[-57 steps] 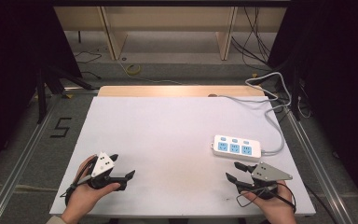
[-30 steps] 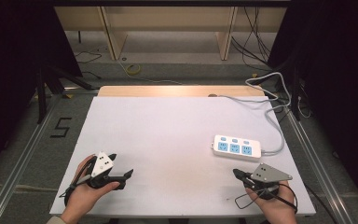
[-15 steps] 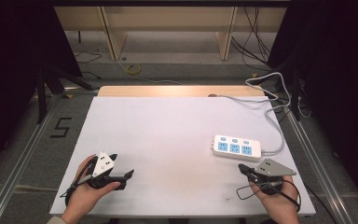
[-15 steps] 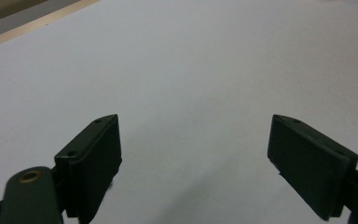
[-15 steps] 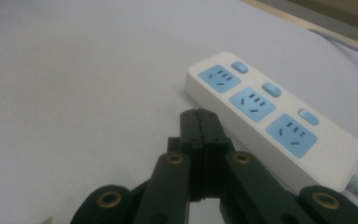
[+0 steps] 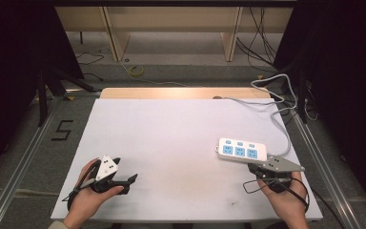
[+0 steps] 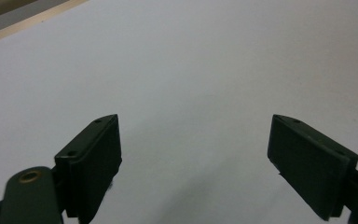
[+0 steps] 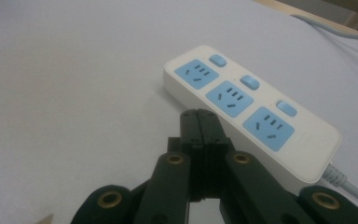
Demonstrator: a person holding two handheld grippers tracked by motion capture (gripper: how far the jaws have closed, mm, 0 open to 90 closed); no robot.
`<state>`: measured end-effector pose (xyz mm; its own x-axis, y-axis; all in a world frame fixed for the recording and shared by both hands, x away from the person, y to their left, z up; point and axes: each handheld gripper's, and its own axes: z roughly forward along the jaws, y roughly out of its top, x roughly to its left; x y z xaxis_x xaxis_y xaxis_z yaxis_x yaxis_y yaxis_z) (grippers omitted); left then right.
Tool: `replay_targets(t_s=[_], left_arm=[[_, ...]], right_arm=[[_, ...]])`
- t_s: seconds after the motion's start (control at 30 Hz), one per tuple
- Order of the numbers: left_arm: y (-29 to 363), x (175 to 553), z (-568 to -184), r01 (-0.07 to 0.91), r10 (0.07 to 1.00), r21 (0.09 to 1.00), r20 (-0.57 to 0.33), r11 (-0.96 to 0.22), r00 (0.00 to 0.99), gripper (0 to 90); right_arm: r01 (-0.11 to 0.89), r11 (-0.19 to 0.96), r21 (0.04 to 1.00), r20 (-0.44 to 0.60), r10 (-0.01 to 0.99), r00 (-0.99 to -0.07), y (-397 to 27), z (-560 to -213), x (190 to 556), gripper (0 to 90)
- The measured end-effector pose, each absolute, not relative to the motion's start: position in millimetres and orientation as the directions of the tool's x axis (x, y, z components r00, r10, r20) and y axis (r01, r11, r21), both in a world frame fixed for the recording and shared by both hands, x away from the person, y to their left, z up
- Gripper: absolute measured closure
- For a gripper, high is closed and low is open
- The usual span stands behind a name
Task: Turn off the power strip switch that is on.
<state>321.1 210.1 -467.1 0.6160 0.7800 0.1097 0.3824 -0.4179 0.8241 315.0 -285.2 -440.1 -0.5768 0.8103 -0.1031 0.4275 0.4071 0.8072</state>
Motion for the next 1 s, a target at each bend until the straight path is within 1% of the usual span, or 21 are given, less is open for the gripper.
replay_targets(t_s=[0.47,1.0], left_arm=[[209,321,-467,0.378,0.777,0.823,0.115,-0.423,0.619,17.3],[207,321,-467,0.378,0.774,0.823,0.113,-0.424,0.623,17.3]], right_arm=[[0.47,0.381,0.796,-0.079,0.836,-0.542,-291,-436,327,90.0],[0.493,0.358,0.793,-0.081,0.864,-0.497,-297,-425,344,90.0]])
